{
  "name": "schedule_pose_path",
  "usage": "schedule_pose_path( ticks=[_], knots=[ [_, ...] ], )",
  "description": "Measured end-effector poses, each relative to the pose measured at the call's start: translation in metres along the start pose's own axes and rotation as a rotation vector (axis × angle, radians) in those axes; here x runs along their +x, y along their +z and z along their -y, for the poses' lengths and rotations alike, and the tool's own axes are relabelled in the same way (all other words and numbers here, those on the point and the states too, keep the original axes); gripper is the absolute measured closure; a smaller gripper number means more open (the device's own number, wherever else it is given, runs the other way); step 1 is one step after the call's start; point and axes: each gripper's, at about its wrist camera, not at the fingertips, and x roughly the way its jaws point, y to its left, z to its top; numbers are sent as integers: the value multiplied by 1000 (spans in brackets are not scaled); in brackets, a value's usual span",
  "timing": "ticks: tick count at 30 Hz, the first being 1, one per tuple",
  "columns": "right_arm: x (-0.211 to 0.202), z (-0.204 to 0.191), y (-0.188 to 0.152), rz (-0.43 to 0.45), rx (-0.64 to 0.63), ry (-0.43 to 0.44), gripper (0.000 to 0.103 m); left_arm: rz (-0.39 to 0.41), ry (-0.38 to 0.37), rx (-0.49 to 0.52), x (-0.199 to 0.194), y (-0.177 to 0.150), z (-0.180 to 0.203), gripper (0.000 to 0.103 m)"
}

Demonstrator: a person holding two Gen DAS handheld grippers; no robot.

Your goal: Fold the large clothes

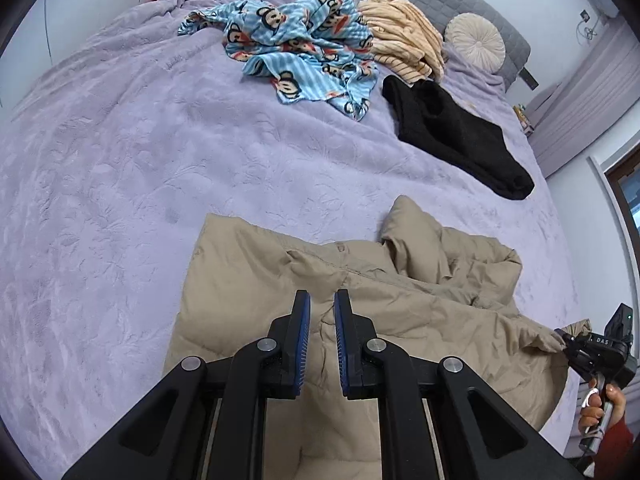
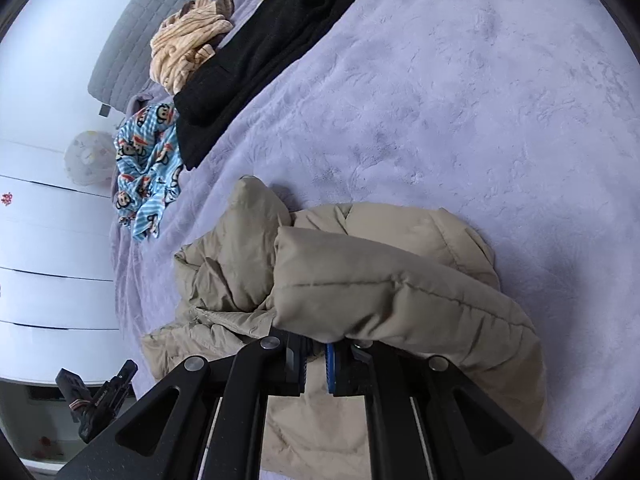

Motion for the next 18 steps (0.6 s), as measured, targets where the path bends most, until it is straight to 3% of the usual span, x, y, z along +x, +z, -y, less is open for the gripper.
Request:
schedule_pose_path(
  ticks=[6,7,8,10,11,12,14,18],
  knots=[
    [34,11,20,-41,8,-37,96,-15,103,6,28,4,-4,88],
    [33,11,21,-49,6,-39,95,-16,107,5,28,5,-7,87],
    [32,10,21,-54,-6,-37,92,-13,113,8,26,7,-10,78],
    [22,3,19,-52,-58,-45,86,12,129,8,19,9,-19,0],
    [13,-3,18,-42,-104,-45,75,60,145,8,12,9,-24,0],
    [4,-8,16,-23,-158,-57,57,74,142,19,8,10,-27,0],
    [-15,-15,14,30,-252,-102,32,37,139,29,12,13,-36,0],
    [-31,-6,20,108,-345,-254,31,-79,92,-24,44,14,-62,1]
  ],
)
